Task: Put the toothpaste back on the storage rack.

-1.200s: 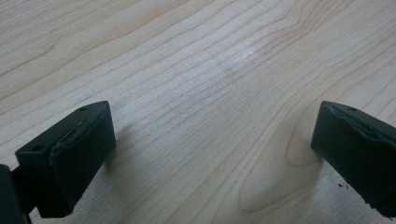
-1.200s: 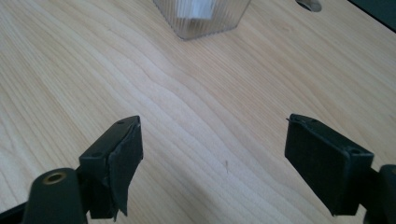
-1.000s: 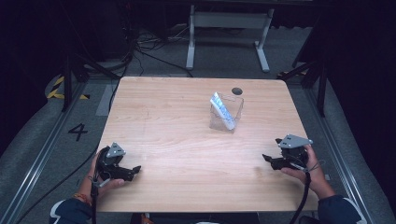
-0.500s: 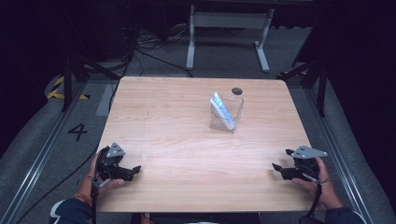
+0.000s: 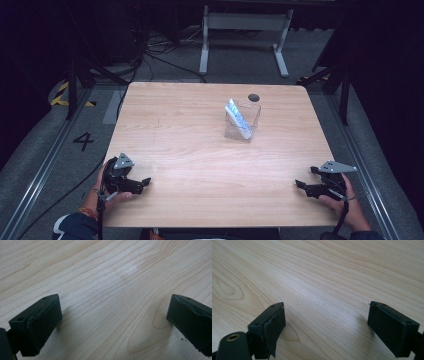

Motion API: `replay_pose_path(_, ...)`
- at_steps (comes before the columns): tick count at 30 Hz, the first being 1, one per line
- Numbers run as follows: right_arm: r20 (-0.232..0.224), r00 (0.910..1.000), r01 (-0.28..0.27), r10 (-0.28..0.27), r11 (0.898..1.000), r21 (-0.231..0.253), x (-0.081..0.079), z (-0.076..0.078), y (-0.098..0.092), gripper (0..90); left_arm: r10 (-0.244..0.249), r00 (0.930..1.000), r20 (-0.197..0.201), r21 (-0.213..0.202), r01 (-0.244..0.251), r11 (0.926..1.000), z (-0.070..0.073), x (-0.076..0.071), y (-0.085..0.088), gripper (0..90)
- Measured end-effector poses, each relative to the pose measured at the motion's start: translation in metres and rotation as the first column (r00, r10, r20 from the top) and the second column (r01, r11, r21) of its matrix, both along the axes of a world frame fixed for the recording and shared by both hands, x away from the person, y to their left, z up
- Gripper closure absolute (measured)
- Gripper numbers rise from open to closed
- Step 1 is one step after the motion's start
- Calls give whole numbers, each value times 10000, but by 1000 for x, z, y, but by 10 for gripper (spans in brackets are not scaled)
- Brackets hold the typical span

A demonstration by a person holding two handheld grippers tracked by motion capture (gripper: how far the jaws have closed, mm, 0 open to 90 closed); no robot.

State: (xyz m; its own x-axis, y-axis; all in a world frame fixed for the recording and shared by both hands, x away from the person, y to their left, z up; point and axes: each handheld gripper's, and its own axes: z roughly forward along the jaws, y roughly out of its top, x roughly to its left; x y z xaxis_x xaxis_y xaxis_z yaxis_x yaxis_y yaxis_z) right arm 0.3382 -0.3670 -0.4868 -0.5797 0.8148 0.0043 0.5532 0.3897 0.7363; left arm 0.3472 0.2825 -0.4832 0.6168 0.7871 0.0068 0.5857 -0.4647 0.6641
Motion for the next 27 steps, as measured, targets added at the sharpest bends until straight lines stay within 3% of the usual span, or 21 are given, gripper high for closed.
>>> replay_pose_path(27, -21, 9997, 228, -228, 9997, 48, -2, 0, 0, 150, -5, 10000, -18, -9, 5, 10000, 0, 0, 0, 2)
